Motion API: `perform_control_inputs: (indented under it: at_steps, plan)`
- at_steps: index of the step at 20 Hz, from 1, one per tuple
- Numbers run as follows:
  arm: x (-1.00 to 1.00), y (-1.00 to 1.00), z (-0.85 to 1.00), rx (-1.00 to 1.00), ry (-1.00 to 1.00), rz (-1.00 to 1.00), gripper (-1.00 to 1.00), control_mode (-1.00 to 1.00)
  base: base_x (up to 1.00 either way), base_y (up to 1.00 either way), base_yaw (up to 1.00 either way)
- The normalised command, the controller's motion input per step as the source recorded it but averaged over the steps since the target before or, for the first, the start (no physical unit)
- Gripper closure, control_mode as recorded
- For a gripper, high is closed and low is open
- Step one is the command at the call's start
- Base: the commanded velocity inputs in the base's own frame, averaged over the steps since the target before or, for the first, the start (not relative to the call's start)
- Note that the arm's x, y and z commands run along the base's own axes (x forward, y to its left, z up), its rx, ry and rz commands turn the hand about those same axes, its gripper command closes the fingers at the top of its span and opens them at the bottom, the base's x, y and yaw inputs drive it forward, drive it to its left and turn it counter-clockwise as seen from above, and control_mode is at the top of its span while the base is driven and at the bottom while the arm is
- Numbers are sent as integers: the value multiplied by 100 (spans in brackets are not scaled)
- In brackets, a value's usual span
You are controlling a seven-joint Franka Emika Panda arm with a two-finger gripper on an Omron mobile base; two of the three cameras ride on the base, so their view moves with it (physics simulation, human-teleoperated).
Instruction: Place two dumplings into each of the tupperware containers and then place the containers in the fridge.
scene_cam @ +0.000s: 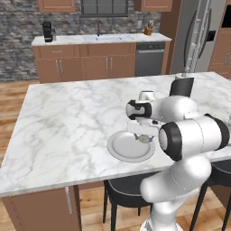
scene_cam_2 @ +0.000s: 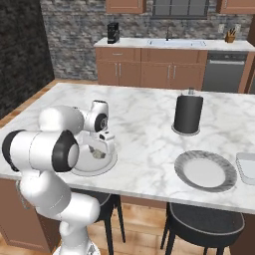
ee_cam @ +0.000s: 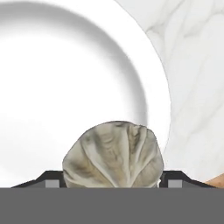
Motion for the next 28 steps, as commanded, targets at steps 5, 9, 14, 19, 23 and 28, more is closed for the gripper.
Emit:
perform_control_inputs:
  at_steps: [5, 9, 14, 19, 23, 28]
  plan:
    - [-44, 17, 53, 0, 0, 8, 100, -100, 0, 0, 0]
    - [-36, 10, 53, 0, 3, 12, 100, -100, 0, 0, 0]
    - [-44, 11, 45, 0, 7, 13, 100, -100, 0, 0, 0]
    - [-78, 2, 34, 0, 0, 13, 100, -100, 0, 0, 0]
    - [-97, -1, 39, 4, -1, 9, 100, -100, 0, 0, 0]
    - [-70, 0, 43, 5, -4, 3, 100, -100, 0, 0, 0]
